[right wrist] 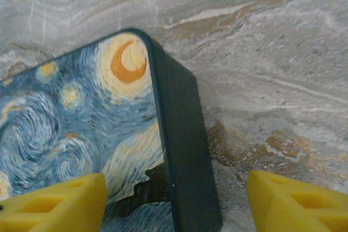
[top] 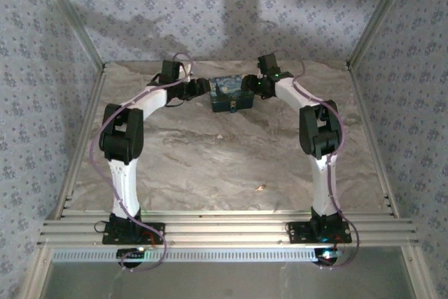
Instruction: Unlock the padlock with the key
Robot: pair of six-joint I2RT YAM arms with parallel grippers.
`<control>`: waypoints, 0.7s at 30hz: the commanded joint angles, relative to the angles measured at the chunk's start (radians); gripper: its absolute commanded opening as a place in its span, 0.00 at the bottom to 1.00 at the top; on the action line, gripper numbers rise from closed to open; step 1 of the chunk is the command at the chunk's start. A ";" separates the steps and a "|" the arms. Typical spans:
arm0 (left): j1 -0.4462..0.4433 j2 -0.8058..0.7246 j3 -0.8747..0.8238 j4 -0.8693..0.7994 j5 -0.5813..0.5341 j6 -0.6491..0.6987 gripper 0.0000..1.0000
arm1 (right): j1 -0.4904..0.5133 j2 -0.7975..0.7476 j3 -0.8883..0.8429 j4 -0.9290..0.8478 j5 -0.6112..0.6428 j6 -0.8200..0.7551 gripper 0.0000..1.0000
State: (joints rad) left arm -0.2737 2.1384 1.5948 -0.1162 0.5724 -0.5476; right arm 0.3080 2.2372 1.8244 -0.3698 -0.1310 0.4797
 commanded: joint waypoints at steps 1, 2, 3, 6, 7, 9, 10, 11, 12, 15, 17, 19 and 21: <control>-0.020 0.043 0.048 -0.042 0.068 -0.022 0.55 | 0.016 0.019 0.029 -0.031 -0.056 -0.006 0.53; -0.022 0.049 0.047 -0.043 0.075 -0.019 0.50 | 0.026 0.019 0.023 -0.033 -0.067 -0.014 0.47; -0.024 0.050 0.041 -0.043 0.078 -0.017 0.48 | 0.037 0.017 0.015 -0.035 -0.074 -0.018 0.43; -0.022 0.035 0.003 -0.039 0.081 -0.011 0.46 | 0.067 -0.001 -0.039 -0.017 -0.085 -0.018 0.40; -0.022 0.027 -0.012 -0.037 0.081 -0.007 0.46 | 0.078 -0.008 -0.059 -0.008 -0.088 -0.017 0.40; -0.019 0.002 -0.055 -0.033 0.085 0.002 0.45 | 0.106 -0.020 -0.095 0.004 -0.093 -0.018 0.40; -0.017 -0.010 -0.076 -0.030 0.087 0.006 0.45 | 0.118 -0.025 -0.109 0.004 -0.093 -0.019 0.40; -0.015 -0.027 -0.102 -0.028 0.089 0.012 0.44 | 0.132 -0.034 -0.124 0.002 -0.091 -0.017 0.40; -0.012 -0.047 -0.134 -0.029 0.087 0.019 0.44 | 0.145 -0.043 -0.146 0.008 -0.092 -0.008 0.40; -0.003 -0.110 -0.235 -0.032 0.077 0.045 0.42 | 0.183 -0.092 -0.232 0.059 -0.090 0.034 0.40; 0.009 -0.158 -0.303 -0.041 0.059 0.063 0.42 | 0.210 -0.125 -0.281 0.089 -0.084 0.063 0.40; 0.021 -0.207 -0.366 -0.052 0.034 0.078 0.42 | 0.237 -0.151 -0.312 0.103 -0.072 0.084 0.40; 0.036 -0.256 -0.423 -0.064 -0.004 0.097 0.45 | 0.266 -0.168 -0.323 0.093 -0.044 0.107 0.41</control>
State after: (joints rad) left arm -0.2348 1.9274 1.2373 -0.1219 0.6086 -0.5060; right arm 0.4881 2.0758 1.5459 -0.2077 -0.1146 0.5365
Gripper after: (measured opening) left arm 0.442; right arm 0.399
